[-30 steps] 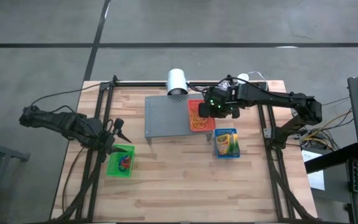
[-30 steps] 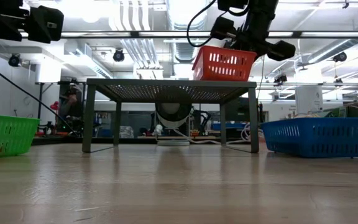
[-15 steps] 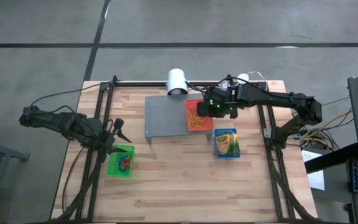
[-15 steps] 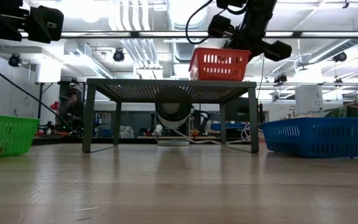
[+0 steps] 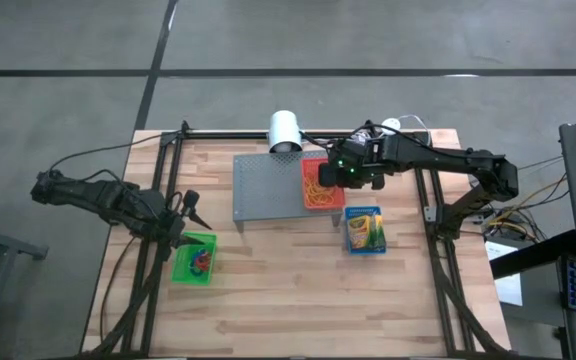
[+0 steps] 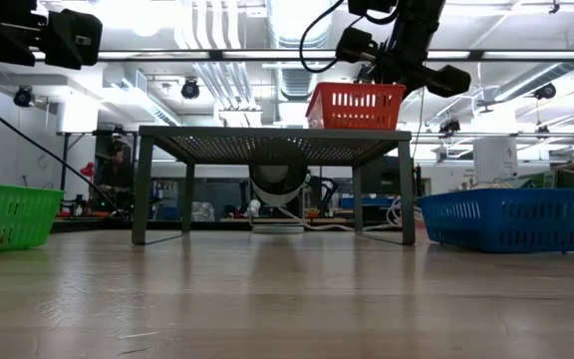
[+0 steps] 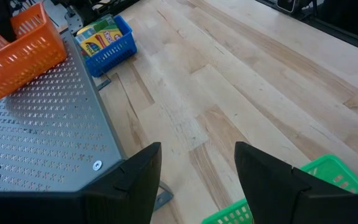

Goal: Pick & Place Office Desk Supplies
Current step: Put the yellow rubber band into the orange bin on the shelf

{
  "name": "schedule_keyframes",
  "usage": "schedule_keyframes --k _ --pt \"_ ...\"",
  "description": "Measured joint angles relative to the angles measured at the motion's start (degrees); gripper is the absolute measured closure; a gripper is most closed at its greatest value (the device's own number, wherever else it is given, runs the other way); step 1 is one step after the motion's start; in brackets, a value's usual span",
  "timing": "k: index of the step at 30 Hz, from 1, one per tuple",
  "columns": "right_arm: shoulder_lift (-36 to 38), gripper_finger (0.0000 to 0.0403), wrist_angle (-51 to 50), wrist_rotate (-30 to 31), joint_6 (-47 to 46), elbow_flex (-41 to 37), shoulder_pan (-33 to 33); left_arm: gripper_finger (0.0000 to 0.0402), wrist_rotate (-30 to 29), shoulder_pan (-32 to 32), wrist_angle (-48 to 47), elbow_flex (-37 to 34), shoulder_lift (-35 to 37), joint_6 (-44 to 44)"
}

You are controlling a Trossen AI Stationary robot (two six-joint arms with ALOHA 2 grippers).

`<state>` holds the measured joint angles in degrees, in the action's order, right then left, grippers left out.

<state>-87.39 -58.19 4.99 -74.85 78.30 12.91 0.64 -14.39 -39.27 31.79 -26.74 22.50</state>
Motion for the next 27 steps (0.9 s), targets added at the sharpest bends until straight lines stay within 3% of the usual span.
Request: schedule_keyframes --k 15,27 --pt "0.0 0.0381 0.8 0.6 -2.1 0.0 0.0 0.0193 0.0 0.0 0.0 0.0 0.0 0.0" --pt "0.0 0.0298 1.5 0.9 -3.0 0.0 0.0 0.0193 0.0 0.0 0.0 0.0 0.0 0.0"
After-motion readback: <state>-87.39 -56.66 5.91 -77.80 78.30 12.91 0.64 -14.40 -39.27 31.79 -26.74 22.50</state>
